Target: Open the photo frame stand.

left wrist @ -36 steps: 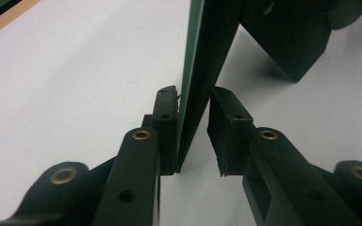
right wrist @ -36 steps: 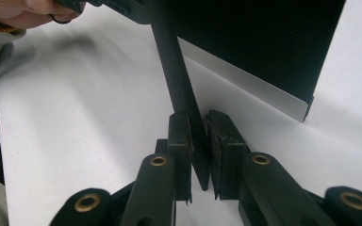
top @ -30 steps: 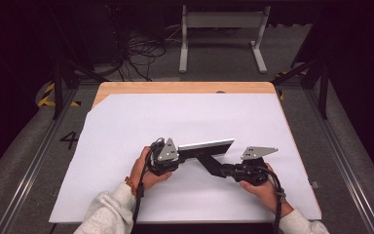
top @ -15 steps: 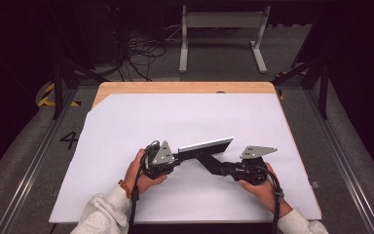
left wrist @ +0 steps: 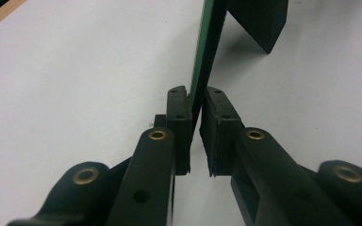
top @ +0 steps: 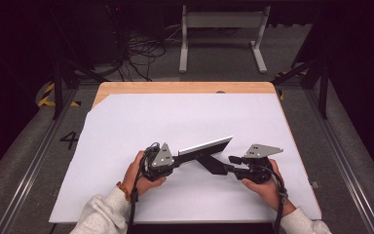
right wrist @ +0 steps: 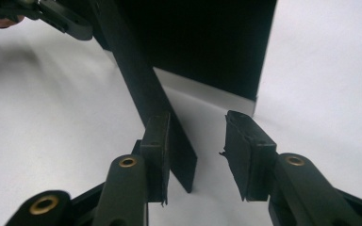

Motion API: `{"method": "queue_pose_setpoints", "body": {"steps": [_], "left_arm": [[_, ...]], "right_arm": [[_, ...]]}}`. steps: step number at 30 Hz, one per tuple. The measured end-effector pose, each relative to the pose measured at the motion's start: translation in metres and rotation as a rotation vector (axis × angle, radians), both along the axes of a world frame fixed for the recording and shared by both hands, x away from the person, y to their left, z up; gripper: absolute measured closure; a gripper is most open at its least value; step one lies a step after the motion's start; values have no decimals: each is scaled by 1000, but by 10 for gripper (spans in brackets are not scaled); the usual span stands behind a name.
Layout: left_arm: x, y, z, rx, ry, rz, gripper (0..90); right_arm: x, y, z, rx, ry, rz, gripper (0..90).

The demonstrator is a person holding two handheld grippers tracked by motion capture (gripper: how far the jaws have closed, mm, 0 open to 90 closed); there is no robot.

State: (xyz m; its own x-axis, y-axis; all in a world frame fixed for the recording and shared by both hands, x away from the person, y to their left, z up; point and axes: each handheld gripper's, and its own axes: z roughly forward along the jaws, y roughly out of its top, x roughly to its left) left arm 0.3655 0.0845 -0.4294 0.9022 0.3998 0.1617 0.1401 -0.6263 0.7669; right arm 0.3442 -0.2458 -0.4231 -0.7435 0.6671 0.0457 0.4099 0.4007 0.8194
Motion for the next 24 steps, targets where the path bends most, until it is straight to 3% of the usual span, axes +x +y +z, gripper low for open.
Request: {"method": "queue_pose_setpoints", "body": {"steps": [2, 6, 9, 16, 24], "left_arm": [[0, 0, 0, 1, 0, 1, 820], [0, 0, 0, 0, 2, 2, 823], [1, 0, 0, 0, 4, 1, 824], [0, 0, 0, -1, 4, 2, 824], [-1, 0, -1, 1, -2, 5, 825]], "right_arm": [[-1, -1, 3, -6, -23, -4, 676], [-3, -5, 9, -33, -87, -23, 848], [-2, -4, 10, -52, -113, -28, 900], [4, 0, 17, -27, -165, -41, 900], [3, 4, 19, -23, -177, -35, 900]]}}
